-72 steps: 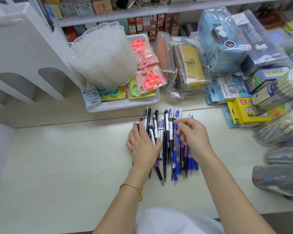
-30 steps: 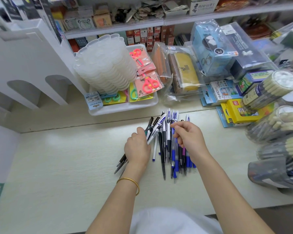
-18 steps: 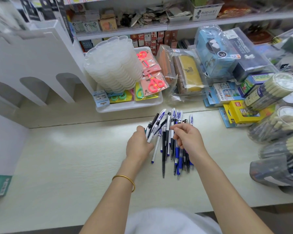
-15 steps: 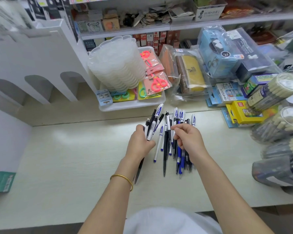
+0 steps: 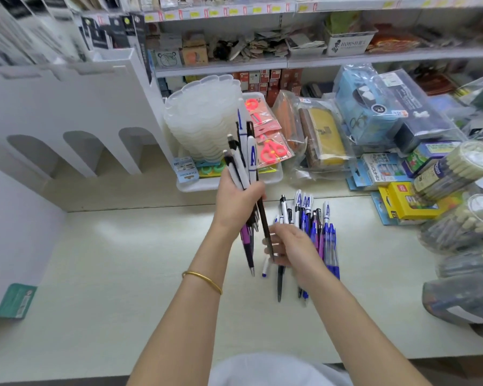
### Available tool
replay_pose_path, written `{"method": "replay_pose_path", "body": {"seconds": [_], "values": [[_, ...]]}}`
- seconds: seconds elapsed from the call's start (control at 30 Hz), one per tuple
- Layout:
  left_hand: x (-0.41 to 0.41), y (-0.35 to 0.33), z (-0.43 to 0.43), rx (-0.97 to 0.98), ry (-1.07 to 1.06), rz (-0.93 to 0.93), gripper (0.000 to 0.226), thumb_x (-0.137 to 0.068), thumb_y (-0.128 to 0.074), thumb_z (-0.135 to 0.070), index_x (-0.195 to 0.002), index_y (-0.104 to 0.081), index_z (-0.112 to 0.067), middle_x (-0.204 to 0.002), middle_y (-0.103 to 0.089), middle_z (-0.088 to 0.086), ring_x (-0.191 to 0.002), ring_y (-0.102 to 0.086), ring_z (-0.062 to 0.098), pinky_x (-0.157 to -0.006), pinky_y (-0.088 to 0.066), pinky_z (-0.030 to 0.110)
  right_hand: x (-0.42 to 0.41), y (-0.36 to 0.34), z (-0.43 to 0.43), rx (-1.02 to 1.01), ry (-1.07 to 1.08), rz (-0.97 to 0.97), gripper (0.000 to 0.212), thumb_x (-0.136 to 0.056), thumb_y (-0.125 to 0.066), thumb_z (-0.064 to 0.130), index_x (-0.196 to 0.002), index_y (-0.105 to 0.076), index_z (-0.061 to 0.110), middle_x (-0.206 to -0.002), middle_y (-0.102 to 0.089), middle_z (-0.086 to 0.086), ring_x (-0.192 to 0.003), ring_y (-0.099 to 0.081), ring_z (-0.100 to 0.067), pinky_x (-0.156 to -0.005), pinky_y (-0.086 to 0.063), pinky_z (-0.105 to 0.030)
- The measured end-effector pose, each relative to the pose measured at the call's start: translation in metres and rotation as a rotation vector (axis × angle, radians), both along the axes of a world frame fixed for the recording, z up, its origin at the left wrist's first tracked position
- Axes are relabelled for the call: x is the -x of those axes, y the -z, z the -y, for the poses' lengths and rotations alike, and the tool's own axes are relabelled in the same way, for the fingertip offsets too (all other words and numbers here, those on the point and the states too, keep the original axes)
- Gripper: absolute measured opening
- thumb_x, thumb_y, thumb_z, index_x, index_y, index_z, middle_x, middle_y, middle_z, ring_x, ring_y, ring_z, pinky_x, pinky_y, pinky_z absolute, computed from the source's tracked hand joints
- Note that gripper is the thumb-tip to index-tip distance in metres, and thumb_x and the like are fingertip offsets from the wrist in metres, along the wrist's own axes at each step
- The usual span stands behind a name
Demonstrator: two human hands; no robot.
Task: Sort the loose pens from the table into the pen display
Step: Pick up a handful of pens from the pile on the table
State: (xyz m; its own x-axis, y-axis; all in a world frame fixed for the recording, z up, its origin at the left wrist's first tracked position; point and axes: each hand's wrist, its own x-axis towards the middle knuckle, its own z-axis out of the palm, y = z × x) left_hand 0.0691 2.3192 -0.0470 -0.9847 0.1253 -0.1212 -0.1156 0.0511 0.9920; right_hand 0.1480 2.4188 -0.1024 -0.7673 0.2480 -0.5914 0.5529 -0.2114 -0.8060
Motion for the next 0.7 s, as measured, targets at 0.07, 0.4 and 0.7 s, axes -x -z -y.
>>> {"method": "replay_pose_path", "body": {"seconds": [0.07, 0.4, 0.7], "values": [[0.006, -0.012, -0.004, -0.078, -0.034, -0.049, 0.033, -0.079, -0.063, 0.004, -0.091, -0.048, -0.023, -0.077, -0.058, -0.002, -0.069, -0.058, 0.014, -0.063, -0.052, 0.025, 0.000, -0.003, 0.013, 0.238, 0.057, 0.075, 0.041, -0.100, -0.039, 0.044, -0.109, -0.063, 0.013, -0.101, -0.067, -0.008, -0.086, -0.064, -0.022, -0.070, -0.054, -0.036], [0.003, -0.029, -0.019, -0.177, 0.024, -0.280, 0.037, -0.081, -0.065, 0.008, -0.093, -0.051, -0.024, -0.078, -0.059, -0.005, -0.068, -0.058, 0.002, -0.064, -0.049, 0.016, 0.023, -0.044, 0.026, 1.004, 0.510, 0.071, 0.039, -0.096, -0.052, 0.037, -0.081, -0.063, 0.002, -0.066, -0.069, -0.014, -0.054, -0.069, -0.028, -0.051, -0.058, -0.036], [-0.001, -0.023, -0.020, -0.200, 0.105, -0.338, 0.046, -0.075, -0.070, 0.009, -0.104, -0.052, -0.021, -0.088, -0.066, -0.007, -0.082, -0.065, 0.008, -0.073, -0.052, 0.022, 0.045, -0.043, 0.017, 0.976, 0.479, -0.094, 0.025, -0.086, -0.063, 0.023, -0.067, -0.071, 0.010, -0.067, -0.070, 0.000, -0.058, -0.068, -0.011, -0.061, -0.056, -0.021]]}}
